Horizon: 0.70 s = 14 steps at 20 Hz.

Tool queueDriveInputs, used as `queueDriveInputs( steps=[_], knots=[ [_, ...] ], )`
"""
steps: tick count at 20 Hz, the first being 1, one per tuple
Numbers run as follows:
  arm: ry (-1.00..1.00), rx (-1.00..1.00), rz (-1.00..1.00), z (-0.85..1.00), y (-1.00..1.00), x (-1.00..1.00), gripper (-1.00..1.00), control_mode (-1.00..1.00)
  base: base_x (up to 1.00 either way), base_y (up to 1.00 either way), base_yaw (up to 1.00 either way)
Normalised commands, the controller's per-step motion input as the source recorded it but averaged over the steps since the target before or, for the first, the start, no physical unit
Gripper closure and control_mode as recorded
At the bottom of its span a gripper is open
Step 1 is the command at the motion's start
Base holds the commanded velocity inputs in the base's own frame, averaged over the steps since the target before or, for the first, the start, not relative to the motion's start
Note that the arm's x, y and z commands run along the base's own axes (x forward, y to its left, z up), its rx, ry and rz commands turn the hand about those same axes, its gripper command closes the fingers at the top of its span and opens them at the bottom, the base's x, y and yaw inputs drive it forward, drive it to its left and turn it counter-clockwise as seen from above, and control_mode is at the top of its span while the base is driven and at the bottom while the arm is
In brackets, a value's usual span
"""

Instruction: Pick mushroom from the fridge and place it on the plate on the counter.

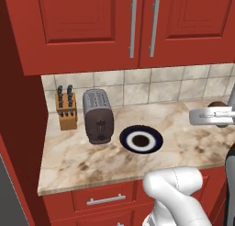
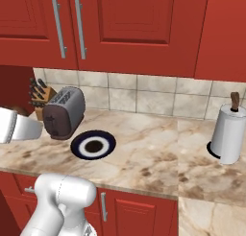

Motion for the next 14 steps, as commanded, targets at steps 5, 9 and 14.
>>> queueDriveInputs(
  steps=[5, 9, 14],
  knots=[
    [0.36, 0.12, 0.07, -0.25, -0.02, 0.33, 1.00, -1.00, 0.00, 0.00, 0.00],
    [0.37, 0.06, 0.06, -0.45, 0.00, 0.45, 1.00, -1.00, 0.00, 0.00, 0.00],
    [0.20, 0.00, 0.05, -0.66, 0.00, 0.52, 1.00, -1.00, 0.00, 0.00, 0.00]
  ],
)
